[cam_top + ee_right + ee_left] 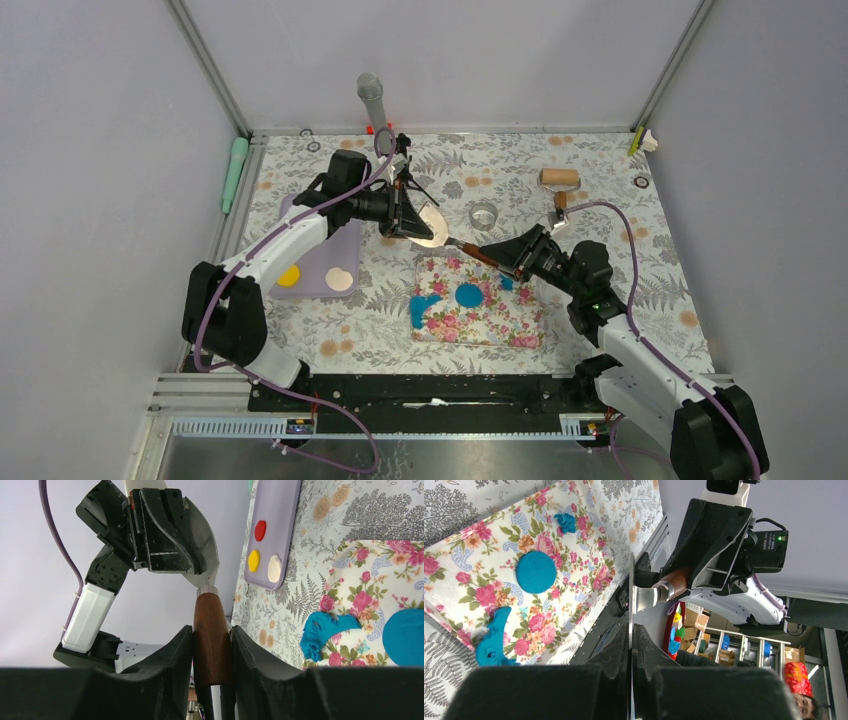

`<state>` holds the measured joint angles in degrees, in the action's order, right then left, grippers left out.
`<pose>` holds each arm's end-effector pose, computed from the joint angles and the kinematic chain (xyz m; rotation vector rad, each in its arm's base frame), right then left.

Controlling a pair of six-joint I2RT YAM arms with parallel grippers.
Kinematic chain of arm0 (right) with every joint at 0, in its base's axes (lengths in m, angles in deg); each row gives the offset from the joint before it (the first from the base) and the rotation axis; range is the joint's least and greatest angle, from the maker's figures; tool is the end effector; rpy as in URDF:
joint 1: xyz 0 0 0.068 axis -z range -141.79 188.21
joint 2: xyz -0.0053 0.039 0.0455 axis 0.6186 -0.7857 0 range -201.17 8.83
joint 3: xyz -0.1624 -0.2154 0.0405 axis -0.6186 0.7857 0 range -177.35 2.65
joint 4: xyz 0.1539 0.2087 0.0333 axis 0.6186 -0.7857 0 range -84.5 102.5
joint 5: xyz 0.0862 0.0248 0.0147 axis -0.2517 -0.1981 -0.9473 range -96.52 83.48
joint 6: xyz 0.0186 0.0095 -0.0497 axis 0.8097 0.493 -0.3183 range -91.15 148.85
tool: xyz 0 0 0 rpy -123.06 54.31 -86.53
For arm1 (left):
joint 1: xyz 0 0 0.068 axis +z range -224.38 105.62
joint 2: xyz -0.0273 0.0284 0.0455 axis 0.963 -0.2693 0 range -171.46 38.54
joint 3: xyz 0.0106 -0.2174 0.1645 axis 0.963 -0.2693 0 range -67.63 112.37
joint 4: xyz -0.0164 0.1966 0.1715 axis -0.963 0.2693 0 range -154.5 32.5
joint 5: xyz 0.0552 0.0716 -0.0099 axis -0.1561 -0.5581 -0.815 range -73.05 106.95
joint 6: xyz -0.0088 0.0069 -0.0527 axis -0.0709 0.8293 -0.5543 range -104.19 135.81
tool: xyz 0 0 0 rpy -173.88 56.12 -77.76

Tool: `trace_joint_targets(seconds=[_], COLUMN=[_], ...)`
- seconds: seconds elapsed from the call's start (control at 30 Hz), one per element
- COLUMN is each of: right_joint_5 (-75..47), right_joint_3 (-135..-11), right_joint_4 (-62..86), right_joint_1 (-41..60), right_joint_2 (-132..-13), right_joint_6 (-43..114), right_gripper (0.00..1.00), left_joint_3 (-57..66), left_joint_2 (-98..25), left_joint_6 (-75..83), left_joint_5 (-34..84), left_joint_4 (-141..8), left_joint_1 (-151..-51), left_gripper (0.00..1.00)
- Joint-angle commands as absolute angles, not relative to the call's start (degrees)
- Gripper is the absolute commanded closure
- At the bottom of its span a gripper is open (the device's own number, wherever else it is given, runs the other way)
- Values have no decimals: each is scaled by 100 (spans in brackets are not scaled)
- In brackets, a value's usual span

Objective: Roll out the dumpling wrappers from the dough
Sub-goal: Pick up the spatula from the center of the board.

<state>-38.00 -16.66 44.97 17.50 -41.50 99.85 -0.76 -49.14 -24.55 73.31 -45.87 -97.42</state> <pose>0.1773 0.0870 0.2445 0.2849 1.7946 1.6272 0.2939 -0.1572 0.2868 0.2352 2.4249 -1.6627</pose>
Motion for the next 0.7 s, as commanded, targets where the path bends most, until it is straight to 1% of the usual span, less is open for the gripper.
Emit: trace_joint_targets(seconds=[0.0, 0.07, 0.13, 0.33, 0.43, 0.53, 0.6, 0.67], right_joint_5=[-3997, -4042, -4115, -4325, -4382, -4361, -4361, -4335], right_joint_3=[-1858, -1836, -1840, -1897, -1924, -1922, -1924, -1888], right_joint_4=[4838, 4883, 4962, 4944, 4908, 4897, 4910, 4978], right_joint_1=[1760, 1763, 1765, 1765, 1760, 1760, 1763, 1765], right_joint_2=[-4214, -4237, -4266, -4359, -4392, -4399, -4418, -4426], right_joint_6=[9916, 9931, 9937, 9858, 9812, 9802, 9802, 9829], right_gripper=[66, 67, 65, 49, 45, 45, 49, 57], left_joint_3=[24, 42, 60, 130, 177, 172, 172, 157], left_joint_2=[-4741, -4750, -4765, -4848, -4873, -4880, -4880, -4886], left_joint_6=[-2357, -2364, -2365, -2330, -2257, -2245, -2234, -2231], left_joint_5=[7642, 7641, 7642, 7672, 7668, 7685, 7706, 7737], left_joint_4=[-4689, -4684, -4684, -4601, -4467, -4464, -4464, -4464], left_joint_1=[-9775, -9775, -9775, -9775, -9775, -9775, -9775, -9775], left_gripper=[100, 100, 100, 100, 100, 100, 100, 100])
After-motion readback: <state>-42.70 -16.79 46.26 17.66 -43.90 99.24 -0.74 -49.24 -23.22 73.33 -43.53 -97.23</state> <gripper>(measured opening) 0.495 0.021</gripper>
